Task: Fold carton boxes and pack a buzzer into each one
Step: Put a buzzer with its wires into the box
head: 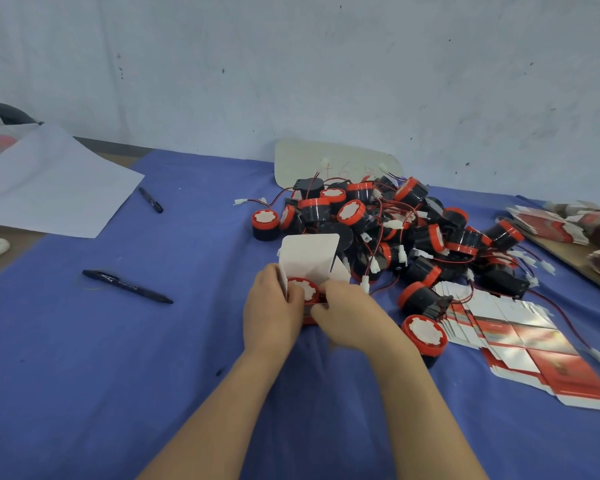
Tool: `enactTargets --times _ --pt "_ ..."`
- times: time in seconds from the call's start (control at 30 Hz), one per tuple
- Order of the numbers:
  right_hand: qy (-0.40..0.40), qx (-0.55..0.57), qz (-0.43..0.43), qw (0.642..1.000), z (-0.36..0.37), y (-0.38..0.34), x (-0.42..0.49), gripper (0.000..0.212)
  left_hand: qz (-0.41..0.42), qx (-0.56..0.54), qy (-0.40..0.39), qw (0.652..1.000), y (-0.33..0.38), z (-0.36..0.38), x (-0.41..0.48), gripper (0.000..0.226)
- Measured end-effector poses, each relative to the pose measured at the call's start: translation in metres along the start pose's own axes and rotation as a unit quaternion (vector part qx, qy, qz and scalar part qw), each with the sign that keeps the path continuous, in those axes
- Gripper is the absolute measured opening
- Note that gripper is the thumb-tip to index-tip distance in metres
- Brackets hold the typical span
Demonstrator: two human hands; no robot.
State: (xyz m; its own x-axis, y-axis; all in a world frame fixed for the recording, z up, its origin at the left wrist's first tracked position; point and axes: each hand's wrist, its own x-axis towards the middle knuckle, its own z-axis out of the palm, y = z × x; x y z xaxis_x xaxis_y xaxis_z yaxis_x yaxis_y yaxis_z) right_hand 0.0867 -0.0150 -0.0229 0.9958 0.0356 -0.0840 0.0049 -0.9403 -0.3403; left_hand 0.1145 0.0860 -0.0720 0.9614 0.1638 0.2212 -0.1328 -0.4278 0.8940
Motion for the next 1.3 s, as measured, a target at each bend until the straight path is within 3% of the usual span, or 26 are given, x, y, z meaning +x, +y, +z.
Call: enactTargets --times 0.23,0.37,0.5,0.6,0.73,0.9,1.3 --pt "0.112 -0.085 0.005 0.99 0.002 -0.007 -0.01 0.037 0.002 -0.028 0.007 1.0 -0.001 -0.001 -0.002 0.008" --pt "0.087 -0.057 0.004 0.995 -0.005 -0.005 -0.006 0.025 0.001 -0.022 0.01 1.0 0.0 -0.001 -0.001 0.01" --pt "0.061 -0.076 0.011 0.995 0.001 -0.001 0.0 0.033 0.0 0.002 0.013 1.0 0.0 -0.001 0.0 0.011" --pt "0.086 -0.064 0.017 0.994 0.005 0.005 0.004 0.024 0.007 0.008 0.016 1.0 -0.001 -0.001 0.0 0.009" --pt "0.16 -0.012 0.035 0.986 0.007 0.005 0.004 0.033 0.014 0.005 0.017 1.0 -0.002 -0.001 0.0 0.009" --pt "0.234 -0.037 0.048 0.97 0.015 -0.008 0.007 0.013 0.018 -0.004 0.009 1.0 -0.002 -0.001 0.0 0.011" --pt "0.228 -0.02 0.075 0.971 0.02 -0.012 0.015 0.02 0.059 0.045 0.006 0.997 -0.002 0.001 -0.002 0.011"
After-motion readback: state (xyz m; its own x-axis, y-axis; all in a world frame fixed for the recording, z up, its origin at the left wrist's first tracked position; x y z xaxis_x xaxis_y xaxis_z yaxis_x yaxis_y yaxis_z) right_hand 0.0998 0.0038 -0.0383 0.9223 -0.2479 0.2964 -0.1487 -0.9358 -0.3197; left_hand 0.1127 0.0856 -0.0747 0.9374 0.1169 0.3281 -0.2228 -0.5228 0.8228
